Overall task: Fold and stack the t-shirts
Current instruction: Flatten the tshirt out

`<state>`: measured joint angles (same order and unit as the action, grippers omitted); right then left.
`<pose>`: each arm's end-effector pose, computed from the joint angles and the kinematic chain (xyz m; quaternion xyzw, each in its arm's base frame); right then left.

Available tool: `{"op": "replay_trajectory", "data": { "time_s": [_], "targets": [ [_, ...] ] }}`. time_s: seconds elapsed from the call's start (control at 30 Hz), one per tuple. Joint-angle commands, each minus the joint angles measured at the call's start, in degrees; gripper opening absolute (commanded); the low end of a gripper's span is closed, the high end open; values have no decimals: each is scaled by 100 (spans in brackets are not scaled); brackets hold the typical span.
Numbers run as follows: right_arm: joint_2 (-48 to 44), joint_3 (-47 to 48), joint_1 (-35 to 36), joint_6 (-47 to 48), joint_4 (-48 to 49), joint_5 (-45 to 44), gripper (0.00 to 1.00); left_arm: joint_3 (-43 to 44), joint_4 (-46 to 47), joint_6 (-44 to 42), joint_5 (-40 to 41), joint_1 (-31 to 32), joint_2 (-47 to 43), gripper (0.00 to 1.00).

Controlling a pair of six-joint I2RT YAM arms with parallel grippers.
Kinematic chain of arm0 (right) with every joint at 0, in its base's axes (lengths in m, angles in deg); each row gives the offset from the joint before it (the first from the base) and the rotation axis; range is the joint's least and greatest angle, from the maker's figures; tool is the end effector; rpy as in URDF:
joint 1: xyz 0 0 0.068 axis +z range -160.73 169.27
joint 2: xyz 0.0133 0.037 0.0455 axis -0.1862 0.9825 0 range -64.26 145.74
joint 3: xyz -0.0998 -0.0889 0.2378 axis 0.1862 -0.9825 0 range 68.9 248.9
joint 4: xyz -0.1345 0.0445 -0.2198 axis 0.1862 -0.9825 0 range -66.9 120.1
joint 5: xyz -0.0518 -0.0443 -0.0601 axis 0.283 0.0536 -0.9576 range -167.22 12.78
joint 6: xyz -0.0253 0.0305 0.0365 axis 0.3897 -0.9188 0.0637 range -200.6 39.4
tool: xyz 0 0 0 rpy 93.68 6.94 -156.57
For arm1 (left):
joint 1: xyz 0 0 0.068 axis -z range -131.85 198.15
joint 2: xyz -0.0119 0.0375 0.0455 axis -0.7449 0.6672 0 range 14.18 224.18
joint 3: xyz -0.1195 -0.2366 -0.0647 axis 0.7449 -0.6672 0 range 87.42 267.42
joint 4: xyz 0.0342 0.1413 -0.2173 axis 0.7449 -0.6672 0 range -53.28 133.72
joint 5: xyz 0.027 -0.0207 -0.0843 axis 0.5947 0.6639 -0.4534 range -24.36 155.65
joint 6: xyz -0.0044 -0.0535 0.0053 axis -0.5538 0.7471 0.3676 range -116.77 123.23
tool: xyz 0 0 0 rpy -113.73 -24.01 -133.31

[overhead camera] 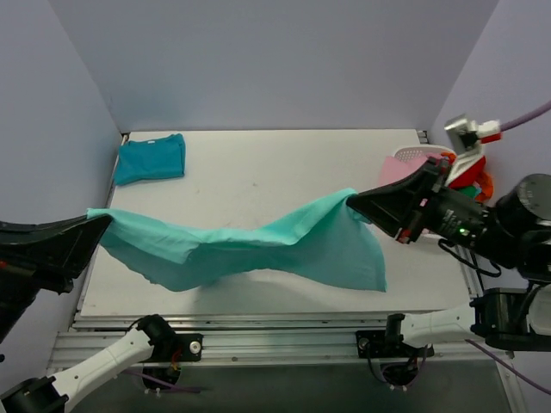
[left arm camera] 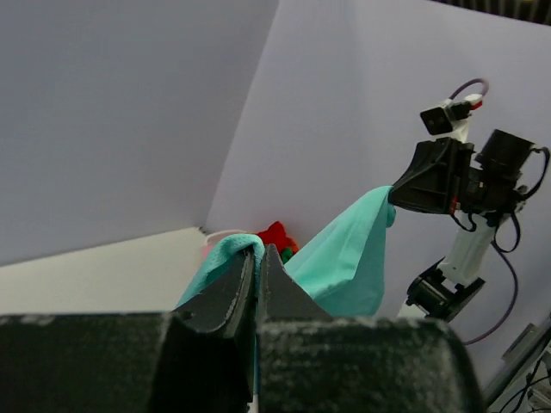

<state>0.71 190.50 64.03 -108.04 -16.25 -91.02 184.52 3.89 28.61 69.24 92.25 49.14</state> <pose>0.0344 0.0940 0.6098 -0.1709 0.6198 0.5447 0.5385 -0.0227 0.0250 0.5509 0.0648 0.5535 -0.4587 0.6921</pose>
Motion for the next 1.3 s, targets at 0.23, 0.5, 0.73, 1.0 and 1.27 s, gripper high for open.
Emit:
{"op": "replay_trajectory", "data": {
  "time_s": [0.23, 0.5, 0.73, 1.0, 1.27],
  "targets": [
    [-432, 103, 265, 302, -7, -3087, 0, -392, 1072, -789, 1746, 2, 678, 2],
    [-854, -2453, 1858, -1809, -34, -7450, 0, -1623, 2330, -1072, 2859, -462, 2391, 2],
    [-162, -2716, -290, 2022, 3343, -4761, 0, -2467, 3417, -289, 504, -2124, 2990, 2],
    [3116, -1841, -5641, 1050, 3051, 409, 0, -2127, 3511, -561, -70, -2440, 3683, 2],
    [4525, -2633, -6545, 582, 4169, 967, 0, -2186, 3842, -578, -263, -3091, 4617, 2]
  ]
}}
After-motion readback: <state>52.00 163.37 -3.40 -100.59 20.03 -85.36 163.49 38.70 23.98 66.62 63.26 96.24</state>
